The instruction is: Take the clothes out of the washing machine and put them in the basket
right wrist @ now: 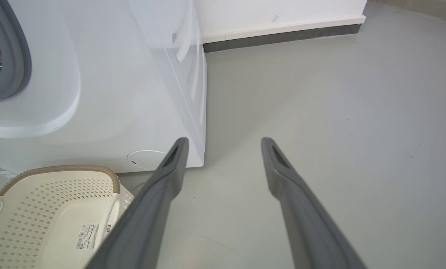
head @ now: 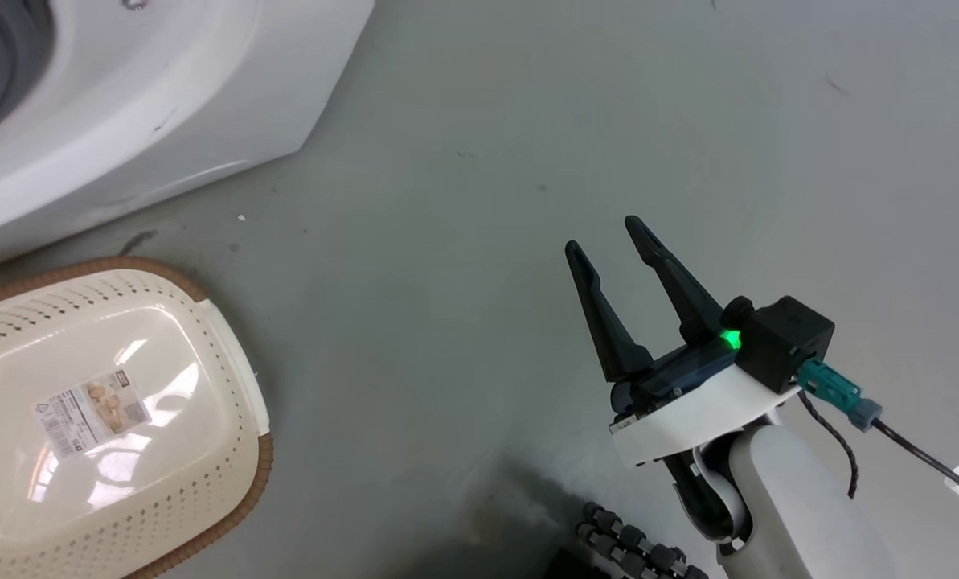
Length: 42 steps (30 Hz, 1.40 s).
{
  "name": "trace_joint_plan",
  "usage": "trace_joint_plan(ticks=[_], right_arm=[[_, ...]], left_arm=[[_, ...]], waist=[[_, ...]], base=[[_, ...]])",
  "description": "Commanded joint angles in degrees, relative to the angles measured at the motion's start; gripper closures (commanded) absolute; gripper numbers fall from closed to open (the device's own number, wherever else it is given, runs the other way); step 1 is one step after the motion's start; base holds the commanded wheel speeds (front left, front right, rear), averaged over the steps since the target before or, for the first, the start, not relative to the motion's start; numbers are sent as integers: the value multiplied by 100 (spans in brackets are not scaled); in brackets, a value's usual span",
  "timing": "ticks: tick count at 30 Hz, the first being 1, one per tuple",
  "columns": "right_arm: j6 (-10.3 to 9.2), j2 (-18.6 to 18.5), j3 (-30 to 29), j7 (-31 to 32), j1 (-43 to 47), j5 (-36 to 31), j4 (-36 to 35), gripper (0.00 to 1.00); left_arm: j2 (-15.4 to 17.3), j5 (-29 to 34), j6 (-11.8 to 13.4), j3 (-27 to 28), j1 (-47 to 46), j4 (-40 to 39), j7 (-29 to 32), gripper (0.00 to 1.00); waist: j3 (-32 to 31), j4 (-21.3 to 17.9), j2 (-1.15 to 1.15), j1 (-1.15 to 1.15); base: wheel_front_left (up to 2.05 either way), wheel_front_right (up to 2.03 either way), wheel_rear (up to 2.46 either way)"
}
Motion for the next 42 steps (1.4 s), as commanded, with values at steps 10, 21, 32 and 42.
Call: trace_joint_plan(ticks=[10, 21, 32, 42], right_arm=[[-4, 10, -228, -15, 147, -278, 181, 0], [-4, 8, -569, 105, 556, -544, 353, 0], [-4, 9, -903, 459, 1100, -799, 122, 0], [-4, 10, -1131, 765, 1532, -974, -210, 0]], left_arm=[[-753, -268, 313, 170, 358, 844, -2575, 100], [-1463, -641, 226, 258, 993, 1901, -4293, 100], [-2134, -978, 312, 396, 2120, 1724, -4779, 100], [-2491, -1103, 469, 749, 3356, 389, -4804, 100]], waist=[[-818, 202, 0, -1], [-1769, 482, 0, -1], [-2740, 854, 0, -1], [-3292, 1213, 0, -1]], base=[[0, 0, 0], [0, 0, 0], [0, 0, 0], [0, 0, 0]])
